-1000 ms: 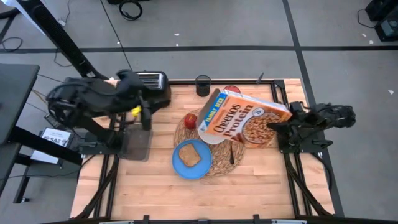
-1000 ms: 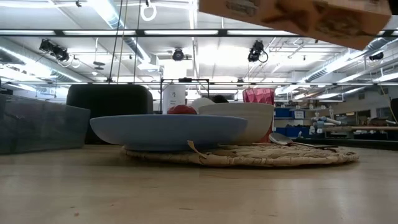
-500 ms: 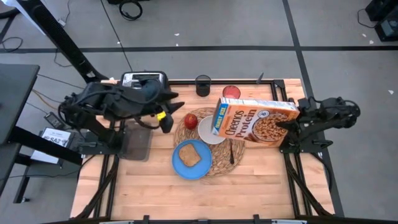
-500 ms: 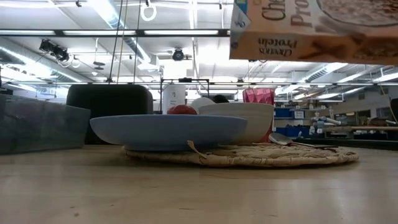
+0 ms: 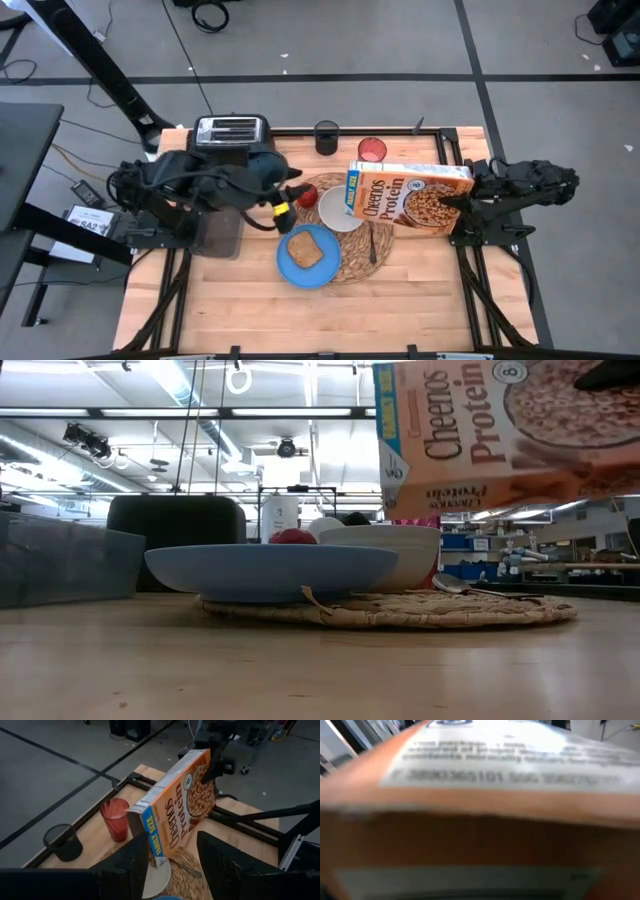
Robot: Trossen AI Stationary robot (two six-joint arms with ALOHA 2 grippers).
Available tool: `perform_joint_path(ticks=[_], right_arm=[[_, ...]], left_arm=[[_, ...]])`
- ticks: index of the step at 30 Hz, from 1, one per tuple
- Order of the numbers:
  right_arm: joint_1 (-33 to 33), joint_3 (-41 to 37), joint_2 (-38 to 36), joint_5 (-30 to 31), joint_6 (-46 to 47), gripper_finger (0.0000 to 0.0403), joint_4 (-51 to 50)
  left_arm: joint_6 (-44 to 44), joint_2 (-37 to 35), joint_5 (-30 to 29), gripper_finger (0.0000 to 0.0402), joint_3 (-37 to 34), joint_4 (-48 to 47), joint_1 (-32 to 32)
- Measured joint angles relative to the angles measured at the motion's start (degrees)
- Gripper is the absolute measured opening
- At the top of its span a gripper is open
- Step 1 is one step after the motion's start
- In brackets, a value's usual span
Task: Arrange a breakfast setting
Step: Pour the cereal from the cereal box into the white bowl
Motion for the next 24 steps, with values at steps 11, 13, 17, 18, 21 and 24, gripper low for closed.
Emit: perform_joint_path(ticks=[11,13,17,18,21,24], right_arm=[[0.00,-0.01,7.21,-0.43,-0.13,0.0282,0.32],[0.00,-0.01,7.44,-0.39,-0.02,0.0282,0.35],[0.00,0.78,7.95,-0.09,0.04,0.0282,-0.15],[-0.02,1.40,8.28,0.06,0.02,0.0282,-0.37],[-0.04,3.80,9.49,0.70,-0.42,0.0274,-1.33],[-0.04,5.41,10.69,0.67,-0.68,0.0239,-3.90]], left_arm=[[-7.34,2.76,2.02,0.0172,0.00,-9.39,-0.44],[-8.62,2.76,2.12,0.0172,0.00,-10.44,-0.87],[-8.81,2.76,2.14,0.0172,0.00,-10.57,-1.66],[-8.82,2.76,2.16,0.0172,0.00,-10.61,-1.73],[-8.81,2.76,2.23,0.0172,0.00,-10.63,-1.68],[-8.81,2.76,2.21,0.0172,0.00,-10.85,-1.48]])
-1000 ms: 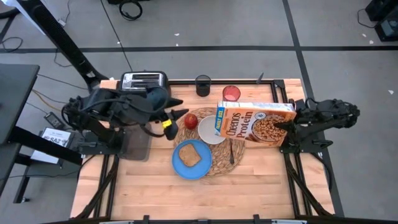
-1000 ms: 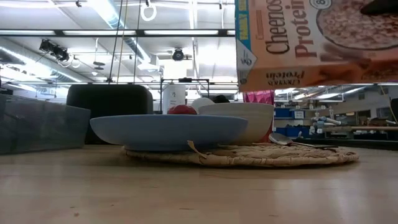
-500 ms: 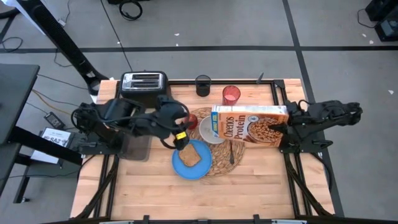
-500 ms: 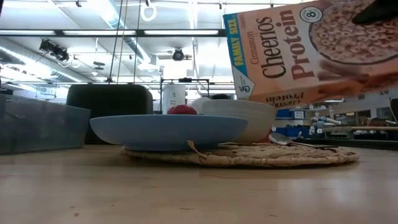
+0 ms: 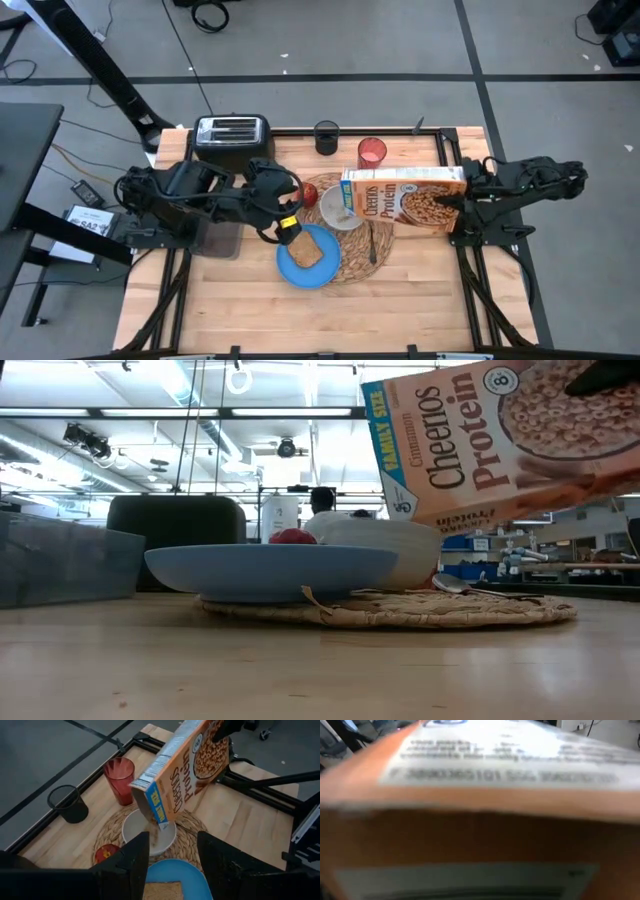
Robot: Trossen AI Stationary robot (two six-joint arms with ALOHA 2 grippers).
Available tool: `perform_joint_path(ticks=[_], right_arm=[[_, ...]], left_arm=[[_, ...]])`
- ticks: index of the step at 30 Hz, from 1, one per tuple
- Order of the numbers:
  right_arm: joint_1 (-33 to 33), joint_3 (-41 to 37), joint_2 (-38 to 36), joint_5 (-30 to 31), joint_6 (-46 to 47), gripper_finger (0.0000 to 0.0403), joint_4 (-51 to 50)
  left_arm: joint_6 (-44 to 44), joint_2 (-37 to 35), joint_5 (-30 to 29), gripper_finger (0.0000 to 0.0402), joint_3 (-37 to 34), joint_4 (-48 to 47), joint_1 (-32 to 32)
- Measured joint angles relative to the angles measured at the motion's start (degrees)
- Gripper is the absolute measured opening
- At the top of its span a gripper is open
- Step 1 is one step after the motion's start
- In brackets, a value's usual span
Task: Arrange a breakfast setting
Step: Pour the cereal from the cereal box into the white bowl
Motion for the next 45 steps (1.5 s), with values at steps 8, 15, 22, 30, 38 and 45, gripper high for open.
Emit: perform_joint_path(ticks=[8,15,22,30,38,45], right_arm=[[0.00,1.11,0.35,-0.18,-0.96,0.0232,-0.84],[0.00,1.33,0.31,-1.08,-1.42,0.0232,-0.20],[0.00,2.85,0.29,-1.47,-2.26,0.0232,-0.04],[0.00,2.86,0.24,-2.32,-2.95,0.0232,-0.45],[0.00,2.89,0.18,-3.64,-2.47,0.0232,-1.82],[0.00,2.90,0.15,-3.47,-2.78,0.0232,-1.23]], left_arm=[[-0.98,0.00,-0.04,0.0171,0.00,-0.06,0.09],[-1.32,0.00,-0.07,0.0171,0.00,-0.11,0.11],[-3.12,0.00,-0.07,0.0171,0.00,-0.15,0.11],[-4.11,0.00,-0.06,0.0171,0.00,-0.13,0.11],[-4.47,0.00,-0.04,0.0171,0.00,-0.13,0.24],[-4.04,0.00,-0.04,0.0171,0.00,-0.17,1.65]])
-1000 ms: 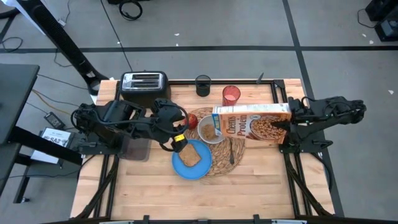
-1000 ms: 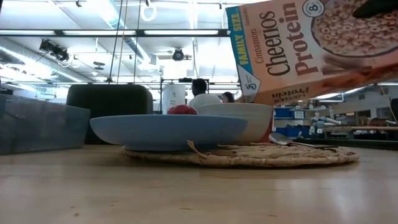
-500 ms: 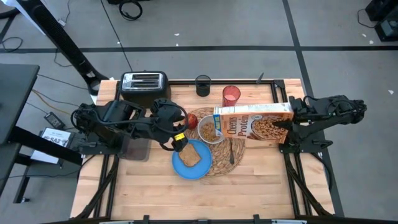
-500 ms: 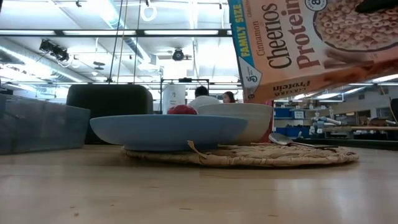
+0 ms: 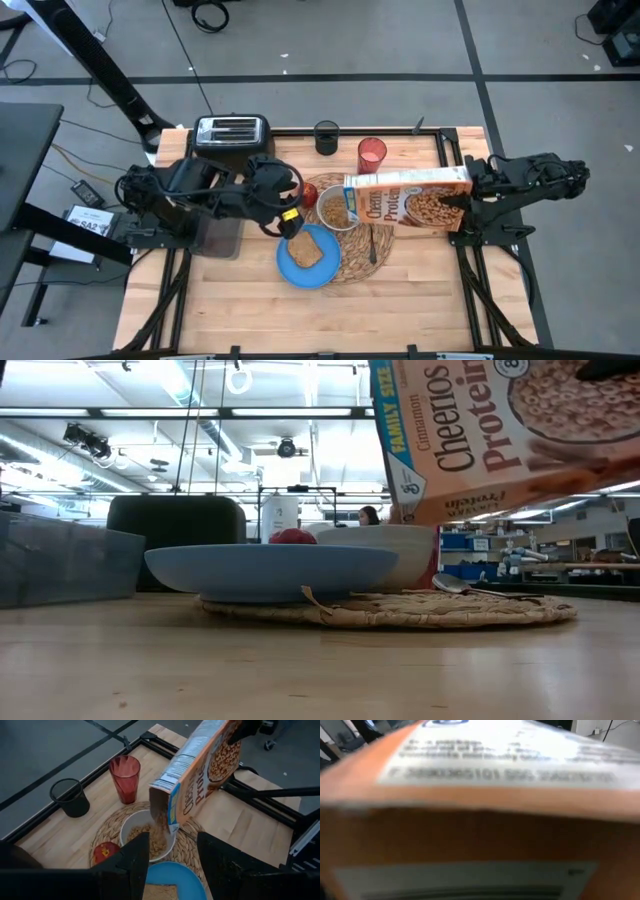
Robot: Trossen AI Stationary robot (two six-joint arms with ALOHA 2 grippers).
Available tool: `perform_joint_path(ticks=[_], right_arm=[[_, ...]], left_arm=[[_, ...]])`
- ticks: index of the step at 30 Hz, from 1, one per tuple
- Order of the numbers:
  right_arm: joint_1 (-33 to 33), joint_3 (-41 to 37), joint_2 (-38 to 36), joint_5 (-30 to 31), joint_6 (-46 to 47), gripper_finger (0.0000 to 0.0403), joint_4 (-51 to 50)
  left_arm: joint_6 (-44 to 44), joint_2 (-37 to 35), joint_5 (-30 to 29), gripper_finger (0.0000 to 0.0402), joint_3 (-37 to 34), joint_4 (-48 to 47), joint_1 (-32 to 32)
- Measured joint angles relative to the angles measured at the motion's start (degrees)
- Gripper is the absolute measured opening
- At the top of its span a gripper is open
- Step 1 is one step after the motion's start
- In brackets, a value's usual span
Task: Arrange a breakfast setting
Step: Pour the cereal from the cereal box into the white bowl
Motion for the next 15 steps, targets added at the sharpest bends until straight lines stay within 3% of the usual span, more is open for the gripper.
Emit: perform_joint_path(ticks=[15], right_arm=[[0.00,0.00,-0.09,1.37,-0.03,0.0232,-0.73]], left_arm=[[0.14,-0.89,0.08,0.0171,0.01,1.69,0.05]])
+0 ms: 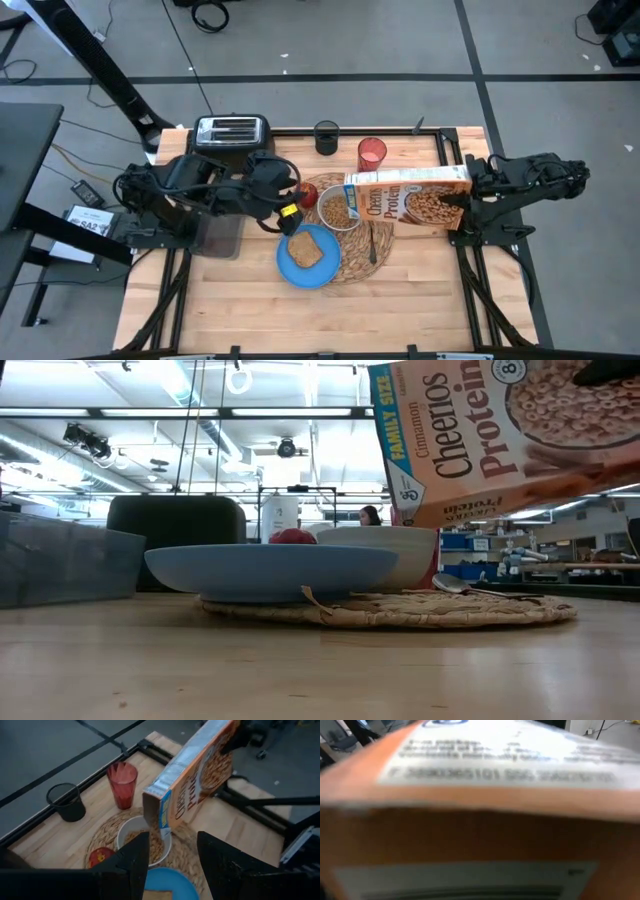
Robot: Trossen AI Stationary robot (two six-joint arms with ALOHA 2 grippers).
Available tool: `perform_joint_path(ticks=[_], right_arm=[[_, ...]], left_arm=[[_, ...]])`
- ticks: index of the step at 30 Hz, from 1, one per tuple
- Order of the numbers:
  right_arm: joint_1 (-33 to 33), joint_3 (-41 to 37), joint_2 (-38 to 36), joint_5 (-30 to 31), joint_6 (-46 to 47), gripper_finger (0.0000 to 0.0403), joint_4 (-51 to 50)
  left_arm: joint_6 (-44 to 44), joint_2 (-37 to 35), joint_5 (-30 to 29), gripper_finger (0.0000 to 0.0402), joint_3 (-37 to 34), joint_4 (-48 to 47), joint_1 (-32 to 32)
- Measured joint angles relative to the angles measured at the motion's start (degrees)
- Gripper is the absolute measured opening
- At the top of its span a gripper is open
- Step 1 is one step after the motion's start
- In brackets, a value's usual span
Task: Arrange a breakfast setting
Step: Pour the cereal from the cereal box into the white bowl
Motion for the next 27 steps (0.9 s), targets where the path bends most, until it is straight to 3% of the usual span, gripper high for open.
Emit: perform_joint_path(ticks=[27], right_arm=[[0.00,-0.02,0.22,1.11,-0.62,0.0232,2.49]], left_arm=[[4.87,-0.45,2.46,0.0171,0.03,0.74,3.17]])
